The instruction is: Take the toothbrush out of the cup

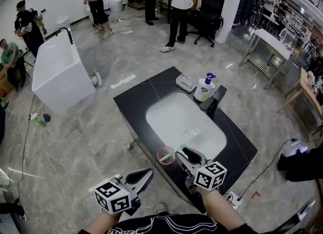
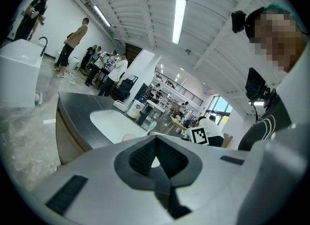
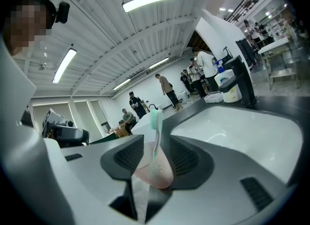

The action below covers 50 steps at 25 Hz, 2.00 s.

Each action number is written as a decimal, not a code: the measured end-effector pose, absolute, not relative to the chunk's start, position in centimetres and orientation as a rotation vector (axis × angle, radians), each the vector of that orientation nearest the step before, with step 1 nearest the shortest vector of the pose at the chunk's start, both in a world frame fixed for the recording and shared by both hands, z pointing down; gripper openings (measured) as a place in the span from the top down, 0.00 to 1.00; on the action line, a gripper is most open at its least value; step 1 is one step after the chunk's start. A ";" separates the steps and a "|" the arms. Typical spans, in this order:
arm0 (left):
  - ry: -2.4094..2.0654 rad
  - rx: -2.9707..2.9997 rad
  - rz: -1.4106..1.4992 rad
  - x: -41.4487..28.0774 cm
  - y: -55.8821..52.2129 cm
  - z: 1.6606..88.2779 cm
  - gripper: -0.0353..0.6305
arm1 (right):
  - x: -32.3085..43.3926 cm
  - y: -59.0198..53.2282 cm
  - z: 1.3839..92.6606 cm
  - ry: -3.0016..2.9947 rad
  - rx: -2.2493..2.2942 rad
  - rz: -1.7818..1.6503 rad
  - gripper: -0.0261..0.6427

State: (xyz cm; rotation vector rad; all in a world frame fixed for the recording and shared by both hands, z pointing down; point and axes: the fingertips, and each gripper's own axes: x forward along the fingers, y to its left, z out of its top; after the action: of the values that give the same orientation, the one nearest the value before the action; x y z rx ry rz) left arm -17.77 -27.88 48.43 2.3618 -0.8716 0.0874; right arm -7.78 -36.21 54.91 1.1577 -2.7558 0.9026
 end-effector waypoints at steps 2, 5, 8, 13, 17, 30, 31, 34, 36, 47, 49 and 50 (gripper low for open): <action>-0.877 2.359 0.092 -17.9 -28.0 48.6 0.94 | -8.2 -36.5 55.2 -2.758 1.143 0.905 0.72; -0.879 2.354 0.097 -18.1 -27.8 48.8 0.94 | -8.8 -36.7 55.4 -2.756 1.124 0.899 0.73; -0.886 2.345 0.093 -18.5 -27.9 48.9 0.94 | -9.1 -36.8 55.6 -2.763 1.109 0.924 0.73; -0.900 2.336 0.091 -18.8 -27.9 49.1 0.94 | -9.1 -36.9 55.7 -2.765 1.127 0.938 0.76; -0.903 2.333 0.091 -18.9 -27.9 49.1 0.94 | -8.8 -37.1 55.8 -2.758 1.159 0.949 0.83; -0.929 2.329 0.087 -19.1 -27.5 48.9 0.94 | -8.7 -37.0 54.7 -2.799 1.188 0.951 0.91; -0.931 2.330 0.087 -19.1 -27.4 48.8 0.94 | -8.7 -37.0 54.5 -2.804 1.188 0.947 0.91; -0.933 2.333 0.087 -18.9 -27.1 48.6 0.94 | -8.6 -36.9 53.9 -2.817 1.197 0.932 0.91; -0.937 2.335 0.088 -18.8 -26.8 48.6 0.94 | -8.5 -36.8 53.5 -2.829 1.195 0.912 0.91; -0.984 2.361 0.068 -17.8 -24.6 47.0 0.94 | -7.2 -35.1 47.8 -2.976 1.202 0.698 0.91; -0.994 2.365 0.058 -17.4 -23.9 46.5 0.94 | -6.7 -34.1 46.0 -3.017 1.196 0.662 0.91; -0.998 2.367 0.052 -17.2 -23.4 46.4 0.94 | -6.4 -33.4 45.2 -3.037 1.190 0.644 0.91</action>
State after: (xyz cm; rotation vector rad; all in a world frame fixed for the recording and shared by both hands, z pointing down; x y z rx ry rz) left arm -17.15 -23.41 46.38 2.3669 -0.9978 0.0522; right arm -6.40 -33.43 45.20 1.1895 -3.0372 0.6440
